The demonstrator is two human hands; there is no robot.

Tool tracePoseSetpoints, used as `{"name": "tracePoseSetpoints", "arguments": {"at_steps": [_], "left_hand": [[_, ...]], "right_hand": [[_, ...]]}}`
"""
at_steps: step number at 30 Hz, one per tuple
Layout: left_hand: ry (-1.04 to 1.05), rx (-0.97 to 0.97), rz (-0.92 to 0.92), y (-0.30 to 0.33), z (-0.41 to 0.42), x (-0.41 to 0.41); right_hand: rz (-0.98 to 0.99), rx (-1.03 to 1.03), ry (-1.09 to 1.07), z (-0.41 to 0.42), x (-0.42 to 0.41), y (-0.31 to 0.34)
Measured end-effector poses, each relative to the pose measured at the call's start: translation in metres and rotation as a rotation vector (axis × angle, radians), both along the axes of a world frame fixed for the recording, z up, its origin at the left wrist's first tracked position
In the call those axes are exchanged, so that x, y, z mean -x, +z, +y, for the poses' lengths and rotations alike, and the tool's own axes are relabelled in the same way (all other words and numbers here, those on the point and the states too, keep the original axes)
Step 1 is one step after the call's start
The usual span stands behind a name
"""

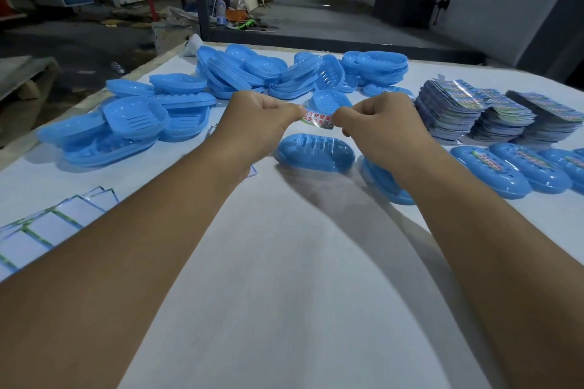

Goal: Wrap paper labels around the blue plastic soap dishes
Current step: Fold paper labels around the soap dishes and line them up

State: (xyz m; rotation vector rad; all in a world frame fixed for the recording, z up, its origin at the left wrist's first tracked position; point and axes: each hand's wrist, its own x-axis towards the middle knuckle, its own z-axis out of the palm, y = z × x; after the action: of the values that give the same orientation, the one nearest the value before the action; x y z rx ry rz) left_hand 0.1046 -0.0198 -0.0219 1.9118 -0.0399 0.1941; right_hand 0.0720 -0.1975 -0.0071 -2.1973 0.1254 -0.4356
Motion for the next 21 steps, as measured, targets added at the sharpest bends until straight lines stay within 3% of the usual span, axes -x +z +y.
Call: {"name": "tracePoseSetpoints", "arguments": {"at_steps": [7,17,21], "left_hand": [[-0.053,-0.093,-0.118,-0.012,-0.007,-0.004],[-0.062,-0.245,-0.024,-0.017,-0.005,-0.01],[-0.041,-0.308,-0.066,-0.017,-0.005,-0.01]], "right_hand": [[0.039,0.103,0.025,0.002,-0.003,-0.004],[0.173,0.331,-0.011,0.003,-0.01,-0.009],[0.176,0.348,-0.029,0.003,-0.01,-0.009]]}}
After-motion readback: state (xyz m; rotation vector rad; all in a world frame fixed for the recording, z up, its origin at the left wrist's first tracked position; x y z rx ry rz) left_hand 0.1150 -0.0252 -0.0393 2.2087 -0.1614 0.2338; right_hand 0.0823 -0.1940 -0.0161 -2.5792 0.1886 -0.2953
